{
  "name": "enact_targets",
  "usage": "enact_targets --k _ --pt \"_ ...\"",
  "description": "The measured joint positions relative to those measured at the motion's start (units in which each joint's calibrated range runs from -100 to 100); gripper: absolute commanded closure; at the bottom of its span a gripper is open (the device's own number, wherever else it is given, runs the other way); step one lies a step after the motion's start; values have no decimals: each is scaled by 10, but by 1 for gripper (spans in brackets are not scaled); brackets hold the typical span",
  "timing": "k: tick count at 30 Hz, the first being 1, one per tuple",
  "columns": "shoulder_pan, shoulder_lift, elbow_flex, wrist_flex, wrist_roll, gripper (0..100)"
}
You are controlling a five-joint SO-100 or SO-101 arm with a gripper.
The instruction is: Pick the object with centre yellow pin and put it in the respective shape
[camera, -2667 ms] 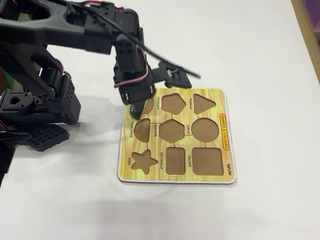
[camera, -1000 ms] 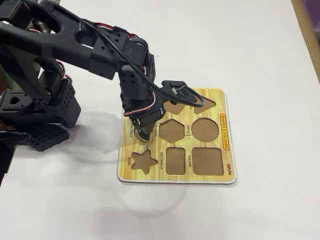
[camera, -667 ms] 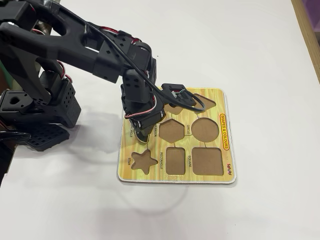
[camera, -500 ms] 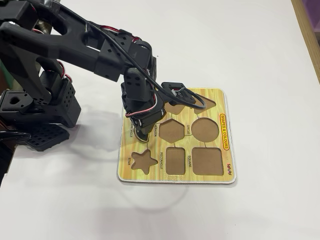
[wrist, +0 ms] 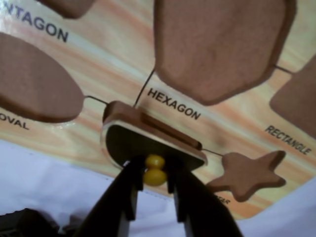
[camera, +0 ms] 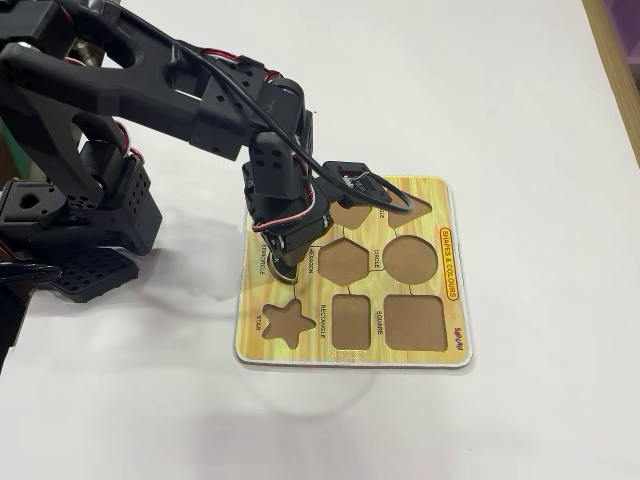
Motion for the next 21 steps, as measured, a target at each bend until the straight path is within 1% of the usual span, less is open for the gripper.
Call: enact_targets --k 6,7,12,21 --pt "-2 0 0 0 -1 98" --pt "-2 0 0 0 -1 97" --pt "-2 0 0 0 -1 80" --pt "-2 0 0 0 -2 79"
